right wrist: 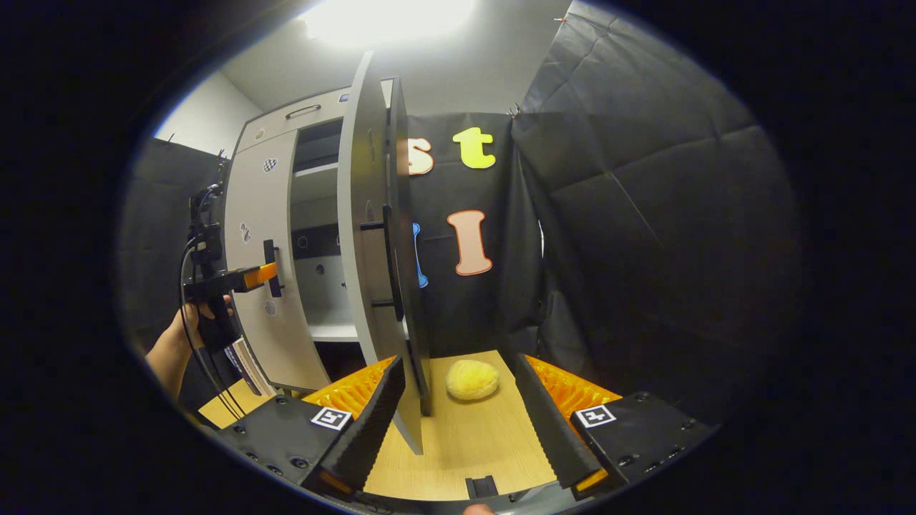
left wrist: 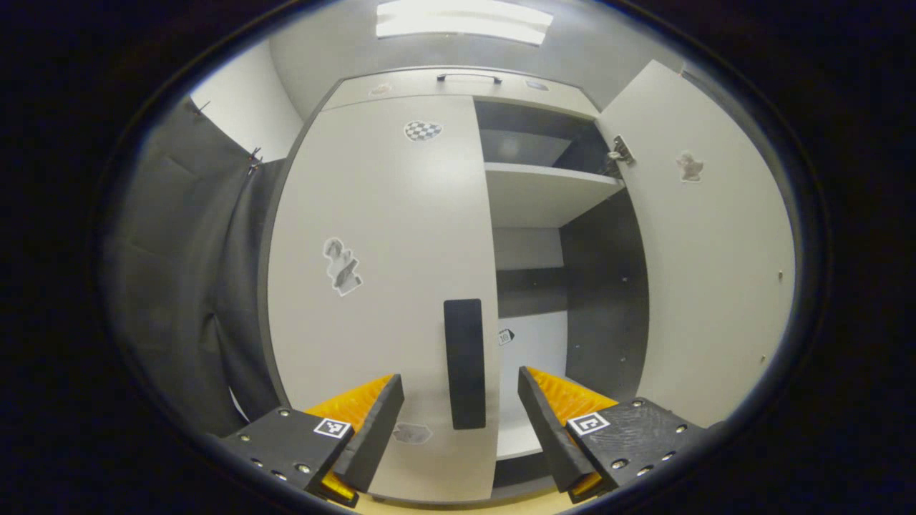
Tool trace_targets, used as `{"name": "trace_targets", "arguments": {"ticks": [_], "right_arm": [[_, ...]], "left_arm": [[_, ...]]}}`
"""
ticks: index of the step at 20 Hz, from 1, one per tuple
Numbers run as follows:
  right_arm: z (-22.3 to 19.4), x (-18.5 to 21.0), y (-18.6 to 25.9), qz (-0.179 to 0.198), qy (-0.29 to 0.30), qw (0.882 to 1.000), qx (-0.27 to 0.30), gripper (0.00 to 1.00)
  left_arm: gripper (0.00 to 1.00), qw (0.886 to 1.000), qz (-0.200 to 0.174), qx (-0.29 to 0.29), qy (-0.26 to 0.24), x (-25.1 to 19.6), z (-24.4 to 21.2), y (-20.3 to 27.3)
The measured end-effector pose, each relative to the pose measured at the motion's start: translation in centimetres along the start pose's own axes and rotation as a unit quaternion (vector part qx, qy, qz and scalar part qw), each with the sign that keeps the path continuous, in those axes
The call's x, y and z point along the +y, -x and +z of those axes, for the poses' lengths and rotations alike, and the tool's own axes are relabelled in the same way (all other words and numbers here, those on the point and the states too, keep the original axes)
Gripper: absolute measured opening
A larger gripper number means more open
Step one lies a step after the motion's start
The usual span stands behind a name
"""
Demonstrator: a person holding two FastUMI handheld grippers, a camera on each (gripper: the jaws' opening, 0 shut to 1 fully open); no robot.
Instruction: Open the right door of the double-door shoe cabinet with the right hand, and open the left door with the left hand.
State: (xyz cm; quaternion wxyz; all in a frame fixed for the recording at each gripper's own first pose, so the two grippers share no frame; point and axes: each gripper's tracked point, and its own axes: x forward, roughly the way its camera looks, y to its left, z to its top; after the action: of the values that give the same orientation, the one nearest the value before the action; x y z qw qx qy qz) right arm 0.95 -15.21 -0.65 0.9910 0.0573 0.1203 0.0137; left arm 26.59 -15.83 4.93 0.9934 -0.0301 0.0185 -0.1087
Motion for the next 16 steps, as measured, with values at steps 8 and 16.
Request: {"name": "trace_targets", "arguments": {"ticks": [8,16], "right_arm": [[-1.1,-0.5,0.0,-0.013,0.0,1.0,0.018,0.98],[-1.0,-0.3,0.5,-0.005,0.001,1.0,0.014,0.98]], "left_arm": [[0.81,0.999,0.005,0.034,0.004,0.7,-1.6,-3.9],[0.3,0.999,-0.015,0.041,0.012,-0.7,-1.5,-4.3]]}}
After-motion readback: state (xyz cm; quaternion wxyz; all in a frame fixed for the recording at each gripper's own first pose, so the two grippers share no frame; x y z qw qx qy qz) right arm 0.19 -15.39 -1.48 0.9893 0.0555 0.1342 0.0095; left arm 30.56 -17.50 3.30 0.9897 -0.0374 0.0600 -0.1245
